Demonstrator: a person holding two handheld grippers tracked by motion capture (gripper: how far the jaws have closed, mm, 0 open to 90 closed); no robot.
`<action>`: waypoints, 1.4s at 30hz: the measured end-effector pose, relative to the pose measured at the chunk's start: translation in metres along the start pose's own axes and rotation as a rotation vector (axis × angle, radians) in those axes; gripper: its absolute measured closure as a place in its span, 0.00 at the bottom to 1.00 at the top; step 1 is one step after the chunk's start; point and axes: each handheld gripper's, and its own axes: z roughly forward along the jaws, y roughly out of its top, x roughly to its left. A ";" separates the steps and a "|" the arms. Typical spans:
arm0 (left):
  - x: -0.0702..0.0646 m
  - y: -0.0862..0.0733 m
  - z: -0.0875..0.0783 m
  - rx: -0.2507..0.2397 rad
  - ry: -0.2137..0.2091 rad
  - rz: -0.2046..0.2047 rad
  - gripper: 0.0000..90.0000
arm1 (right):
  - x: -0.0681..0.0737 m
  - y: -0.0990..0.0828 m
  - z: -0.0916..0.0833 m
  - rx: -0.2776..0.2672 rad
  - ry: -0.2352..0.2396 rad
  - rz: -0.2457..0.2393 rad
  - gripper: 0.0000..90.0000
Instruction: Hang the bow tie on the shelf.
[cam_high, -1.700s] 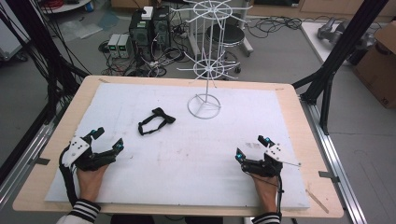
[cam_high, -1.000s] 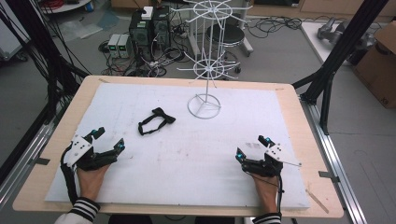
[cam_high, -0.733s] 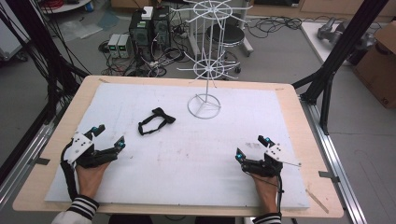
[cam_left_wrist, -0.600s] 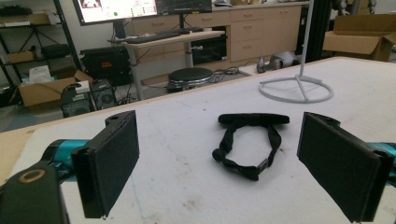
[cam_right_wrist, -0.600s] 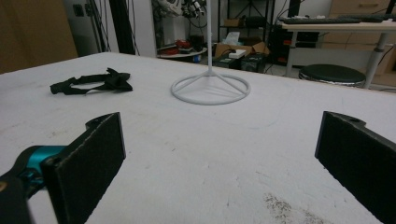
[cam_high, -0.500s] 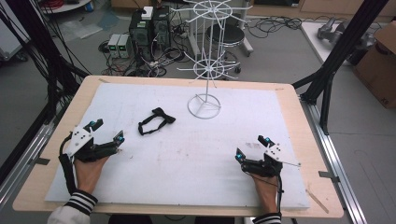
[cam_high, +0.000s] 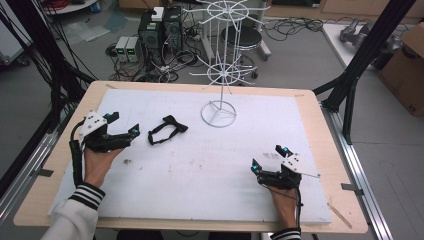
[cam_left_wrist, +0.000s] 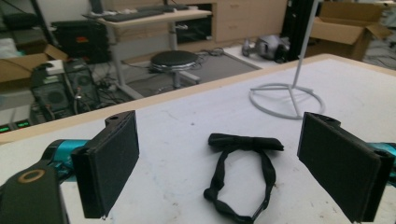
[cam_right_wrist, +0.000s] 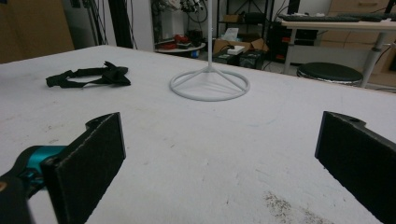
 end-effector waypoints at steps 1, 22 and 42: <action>0.001 0.002 0.005 0.014 -0.016 0.005 0.15 | 0.000 0.000 0.000 0.001 0.000 -0.002 0.01; 0.016 0.041 0.090 0.368 -0.165 0.067 0.15 | -0.001 0.000 -0.001 -0.011 -0.006 0.012 0.01; 0.004 0.029 0.146 0.601 -0.198 0.118 0.20 | -0.002 -0.001 -0.001 -0.017 -0.007 0.019 0.01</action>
